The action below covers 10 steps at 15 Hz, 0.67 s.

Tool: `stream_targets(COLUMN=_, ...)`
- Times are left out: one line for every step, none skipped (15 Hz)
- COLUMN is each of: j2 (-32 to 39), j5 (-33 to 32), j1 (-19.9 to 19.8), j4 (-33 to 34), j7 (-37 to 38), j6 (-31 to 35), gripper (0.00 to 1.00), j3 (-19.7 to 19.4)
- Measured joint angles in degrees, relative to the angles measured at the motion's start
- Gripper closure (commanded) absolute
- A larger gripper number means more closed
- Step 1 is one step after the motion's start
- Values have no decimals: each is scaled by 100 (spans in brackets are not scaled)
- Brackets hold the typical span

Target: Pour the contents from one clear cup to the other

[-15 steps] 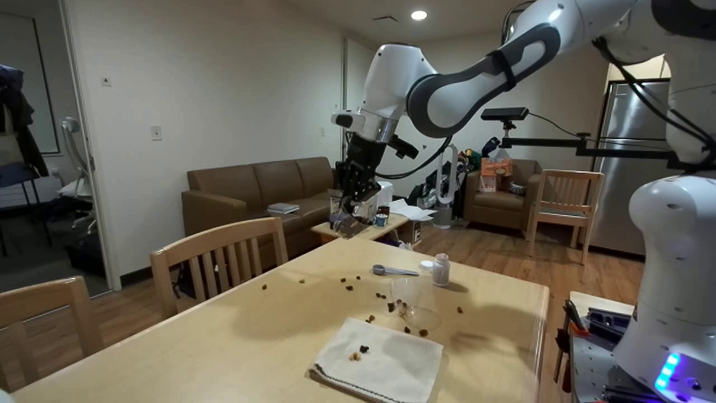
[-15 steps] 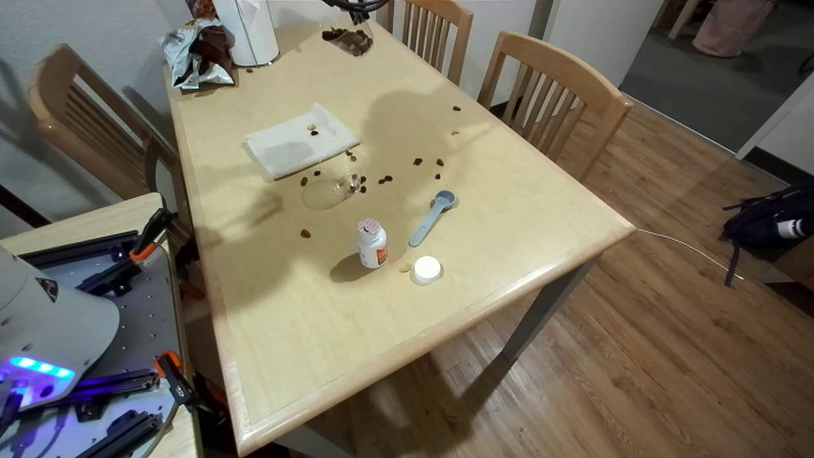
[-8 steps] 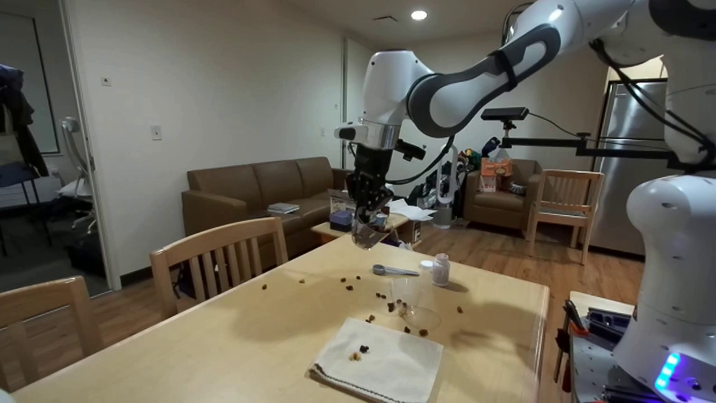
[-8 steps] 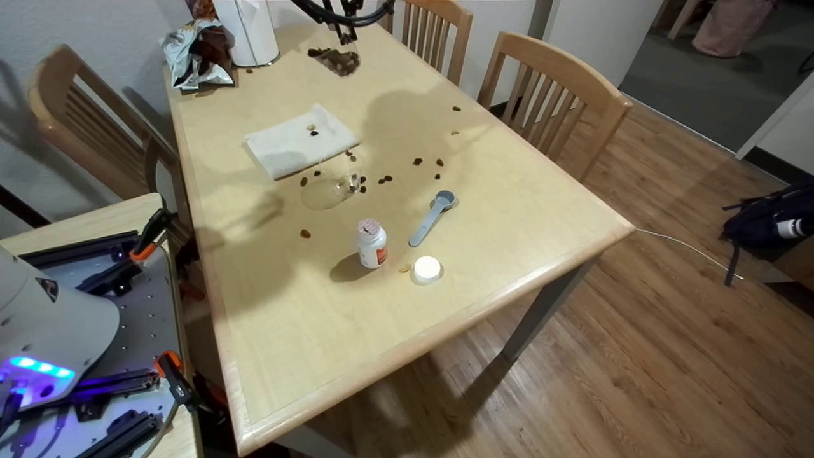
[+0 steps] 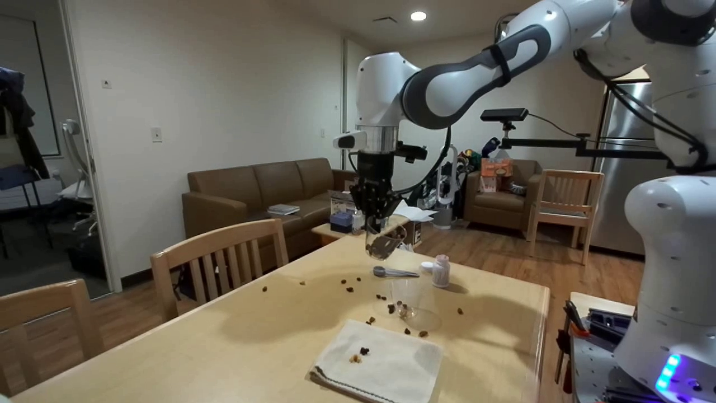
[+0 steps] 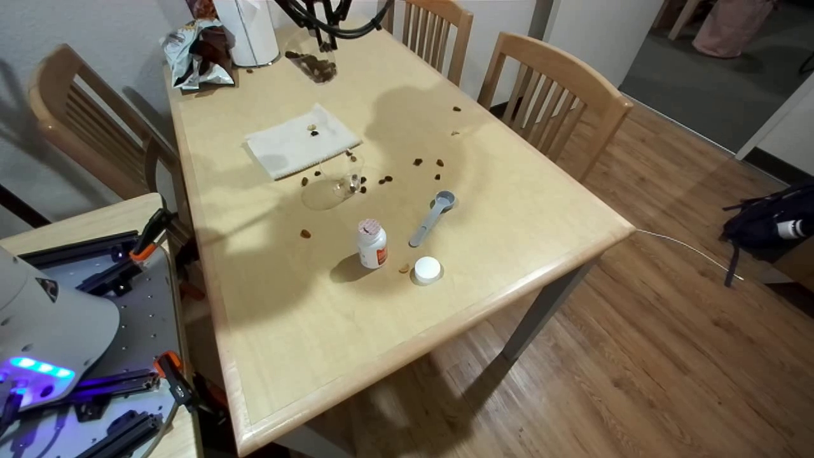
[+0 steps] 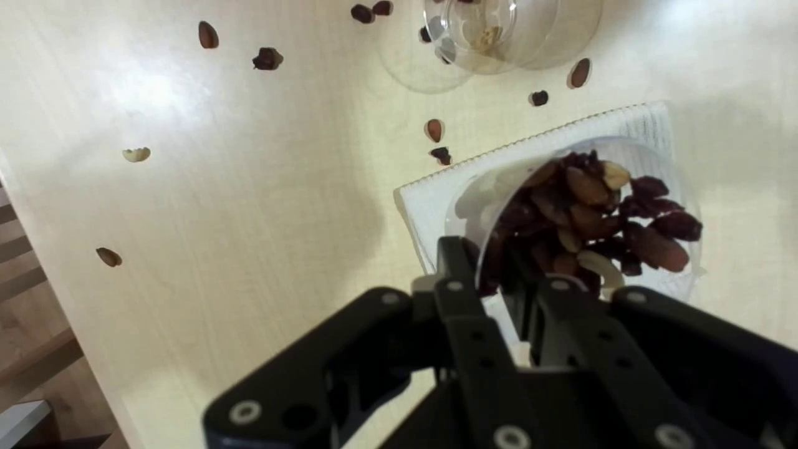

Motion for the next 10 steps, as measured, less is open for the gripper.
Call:
stream_targets(j2=0, j5=0, j1=0, j4=0, j7=0, j6=0, gripper=95, j3=0)
stream_targets(j2=0, j5=0, j1=0, j4=-1, j7=0, j6=0, gripper=95, j3=0)
stream_targets(j2=-44, j5=-110, j1=-69, j4=-7, j7=47, j6=-3, gripper=95, j3=95)
stream_targets(j2=-85, j5=-135, j1=-95, j4=-10, j7=62, j6=-7, gripper=95, j3=137)
stream_targets(j2=-101, j5=-134, j1=-62, j4=-9, j7=62, j6=-81, gripper=95, j3=98)
stream_targets(j2=-118, j5=-134, j1=-8, j4=-3, j7=62, j6=-220, gripper=95, j3=40)
stream_targets(j2=-137, j5=-134, j1=66, j4=8, j7=62, j6=-383, gripper=95, j3=-26)
stream_targets(j2=-178, j5=-120, j1=142, j4=33, j7=62, j6=-552, gripper=95, j3=-82)
stream_targets(j2=-267, j5=-167, j1=139, j4=61, j7=87, j6=-738, gripper=95, j3=-38)
stream_targets(j2=-395, j5=-247, j1=101, j4=92, j7=162, j6=-939, gripper=95, j3=65)
